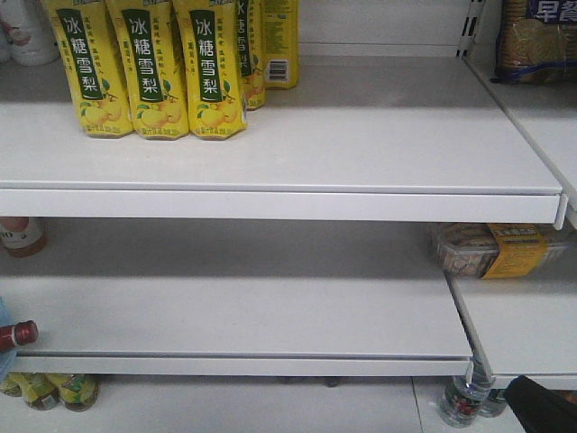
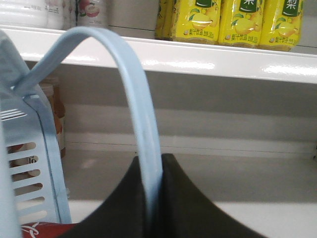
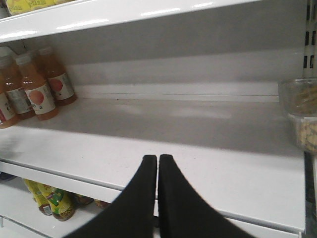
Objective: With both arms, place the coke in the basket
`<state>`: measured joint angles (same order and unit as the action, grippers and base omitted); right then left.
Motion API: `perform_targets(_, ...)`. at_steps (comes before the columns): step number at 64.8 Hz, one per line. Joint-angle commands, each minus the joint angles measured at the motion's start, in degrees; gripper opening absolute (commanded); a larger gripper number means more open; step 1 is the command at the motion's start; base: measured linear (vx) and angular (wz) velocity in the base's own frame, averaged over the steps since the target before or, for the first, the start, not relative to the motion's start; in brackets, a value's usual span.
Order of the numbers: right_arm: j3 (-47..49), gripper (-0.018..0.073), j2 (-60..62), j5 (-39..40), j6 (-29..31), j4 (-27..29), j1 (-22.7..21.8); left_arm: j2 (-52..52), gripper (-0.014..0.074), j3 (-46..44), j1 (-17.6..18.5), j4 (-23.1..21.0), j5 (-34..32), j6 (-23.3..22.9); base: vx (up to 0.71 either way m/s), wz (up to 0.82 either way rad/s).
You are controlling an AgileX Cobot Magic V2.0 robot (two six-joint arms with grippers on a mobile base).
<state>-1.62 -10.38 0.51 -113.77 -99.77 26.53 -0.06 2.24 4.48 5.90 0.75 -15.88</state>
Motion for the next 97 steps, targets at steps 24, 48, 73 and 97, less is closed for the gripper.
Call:
perform_targets(24, -1.0, -0.0005, -0.5, -1.4, 0.2, -2.3, 0.1, -1.5, -0.0005, 0.1, 0.0, 2.8, -10.2, 2.0, 0.00, 0.00)
perform_targets(48, -1.0, -0.0005, -0.5, -1.4, 0.2, -2.3, 0.1, -1.5, -0.0005, 0.1, 0.0, 2.8, -10.2, 2.0, 0.00, 0.00)
perform_targets(73, -1.0, -0.0005, -0.5, -16.4, 1.5, 43.4, 0.1, -1.5, -0.0005, 0.1, 0.0, 2.8, -10.2, 2.0, 0.00, 0.00)
perform_targets(97, -0.9, -0.0005, -0.5, -20.7, 8.4, 51.4, -1.9, -1.5, -0.0005, 0.1, 0.0, 2.8, -10.2, 2.0, 0.00, 0.00)
